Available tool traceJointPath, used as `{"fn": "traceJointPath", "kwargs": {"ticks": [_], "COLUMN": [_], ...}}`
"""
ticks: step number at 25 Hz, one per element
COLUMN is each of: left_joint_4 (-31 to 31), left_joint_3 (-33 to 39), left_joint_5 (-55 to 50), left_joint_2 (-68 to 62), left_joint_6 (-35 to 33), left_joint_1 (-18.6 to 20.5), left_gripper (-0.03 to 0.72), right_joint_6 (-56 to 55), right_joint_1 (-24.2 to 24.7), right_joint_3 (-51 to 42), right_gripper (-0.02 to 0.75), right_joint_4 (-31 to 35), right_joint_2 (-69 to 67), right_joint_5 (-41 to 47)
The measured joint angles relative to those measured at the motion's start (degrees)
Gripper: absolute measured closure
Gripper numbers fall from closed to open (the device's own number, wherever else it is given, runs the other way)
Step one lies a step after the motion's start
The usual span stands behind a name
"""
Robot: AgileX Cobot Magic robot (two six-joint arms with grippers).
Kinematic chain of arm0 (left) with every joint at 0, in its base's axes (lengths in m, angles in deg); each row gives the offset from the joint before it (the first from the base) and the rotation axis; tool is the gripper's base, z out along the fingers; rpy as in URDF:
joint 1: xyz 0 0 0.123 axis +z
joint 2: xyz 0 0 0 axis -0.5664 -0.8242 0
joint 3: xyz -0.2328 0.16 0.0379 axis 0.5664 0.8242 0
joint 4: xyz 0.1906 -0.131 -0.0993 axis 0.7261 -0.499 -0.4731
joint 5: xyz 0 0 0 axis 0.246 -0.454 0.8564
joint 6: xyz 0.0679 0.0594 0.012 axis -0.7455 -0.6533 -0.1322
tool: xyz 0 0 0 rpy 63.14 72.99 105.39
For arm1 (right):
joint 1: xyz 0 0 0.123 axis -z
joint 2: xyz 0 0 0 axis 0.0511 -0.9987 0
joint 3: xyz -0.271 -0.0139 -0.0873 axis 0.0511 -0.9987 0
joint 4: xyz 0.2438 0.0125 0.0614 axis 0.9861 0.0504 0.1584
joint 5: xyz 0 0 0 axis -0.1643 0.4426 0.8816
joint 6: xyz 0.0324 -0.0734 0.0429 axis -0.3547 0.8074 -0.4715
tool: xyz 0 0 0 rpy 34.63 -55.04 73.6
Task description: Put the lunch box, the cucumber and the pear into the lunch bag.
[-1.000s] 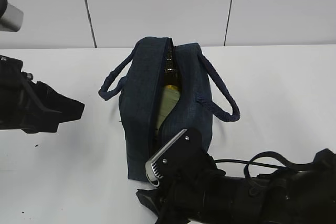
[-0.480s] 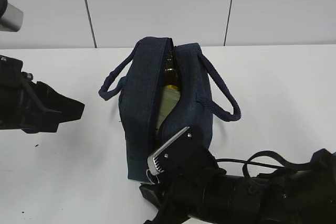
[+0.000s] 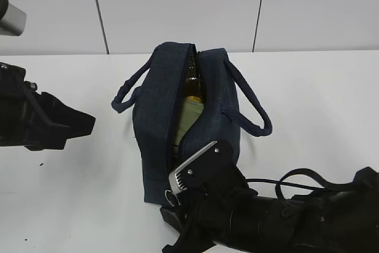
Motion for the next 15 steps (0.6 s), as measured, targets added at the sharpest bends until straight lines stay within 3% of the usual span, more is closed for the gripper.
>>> {"fn": "traceJointPath", "kwargs": {"ticks": [15], "left_joint_4": [0.0], "left_joint_3": [0.0], "left_joint_5": [0.0], "left_joint_2": [0.0], "left_joint_6": [0.0], "left_joint_1": [0.0], "left_gripper": [0.45], "right_joint_6": [-0.2], "right_joint_1": [0.0], "right_joint_3": [0.0], "right_gripper": [0.498], "right_joint_4": [0.6], "right_joint_2": [1.6], "right_joint_5": [1.8]}}
